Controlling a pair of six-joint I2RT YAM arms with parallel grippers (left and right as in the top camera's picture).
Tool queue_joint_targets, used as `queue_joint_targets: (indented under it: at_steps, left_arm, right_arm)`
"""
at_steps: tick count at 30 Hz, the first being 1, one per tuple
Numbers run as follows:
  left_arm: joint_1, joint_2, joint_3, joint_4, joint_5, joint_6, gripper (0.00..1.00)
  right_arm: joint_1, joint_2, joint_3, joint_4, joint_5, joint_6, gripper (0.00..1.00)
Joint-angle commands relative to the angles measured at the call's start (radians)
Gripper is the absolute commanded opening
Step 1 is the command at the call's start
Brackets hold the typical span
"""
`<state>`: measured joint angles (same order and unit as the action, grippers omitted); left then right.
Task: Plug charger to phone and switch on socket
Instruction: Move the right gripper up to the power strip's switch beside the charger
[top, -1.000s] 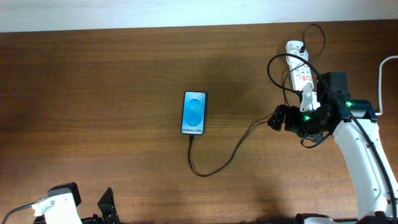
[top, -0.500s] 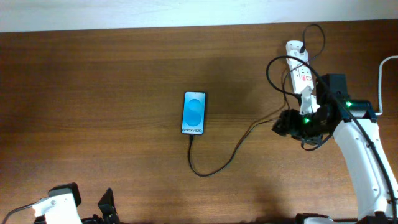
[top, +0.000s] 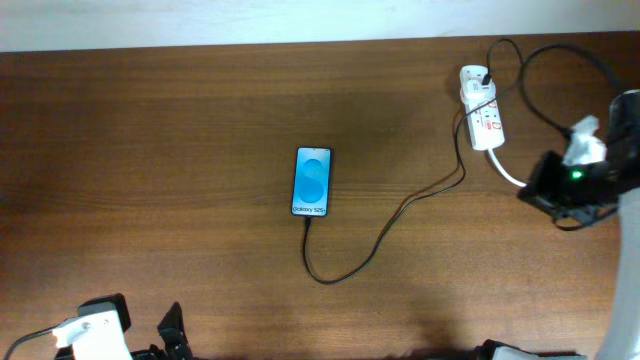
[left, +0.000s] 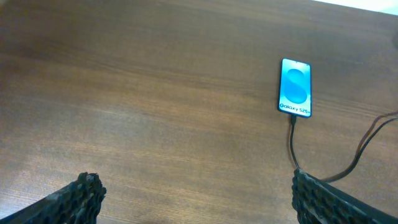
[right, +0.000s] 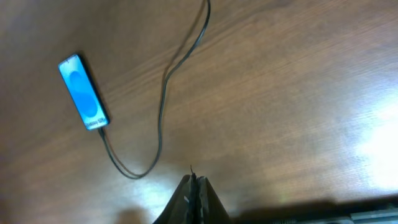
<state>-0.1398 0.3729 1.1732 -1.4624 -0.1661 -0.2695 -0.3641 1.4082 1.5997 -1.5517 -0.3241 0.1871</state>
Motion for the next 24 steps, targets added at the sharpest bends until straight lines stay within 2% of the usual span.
queue_joint_targets:
  at_steps: [1, 7, 13, 18, 24]
  left_arm:
    - [-0.001, -0.002, -0.003, 0.002, -0.011, -0.01, 0.99]
    - [-0.001, -0.002, -0.003, 0.002, -0.011, -0.01, 0.99]
    - [-0.001, -0.002, -0.003, 0.002, -0.011, -0.01, 0.99]
    - [-0.001, -0.002, -0.003, 0.002, -0.011, -0.01, 0.99]
    - [-0.001, -0.002, -0.003, 0.002, -0.011, -0.01, 0.99]
  right_arm:
    - [-0.037, -0.01, 0.09, -0.076, -0.016, 0.004, 0.04]
    - [-0.07, -0.064, 0.107, -0.147, -0.016, 0.004, 0.04]
    - [-0.097, -0.161, 0.107, -0.144, -0.015, 0.005, 0.04]
    - [-0.097, -0.171, 0.107, -0.131, -0.015, 0.013, 0.04]
    - [-0.097, -0.165, 0.107, 0.026, -0.011, 0.177, 0.04]
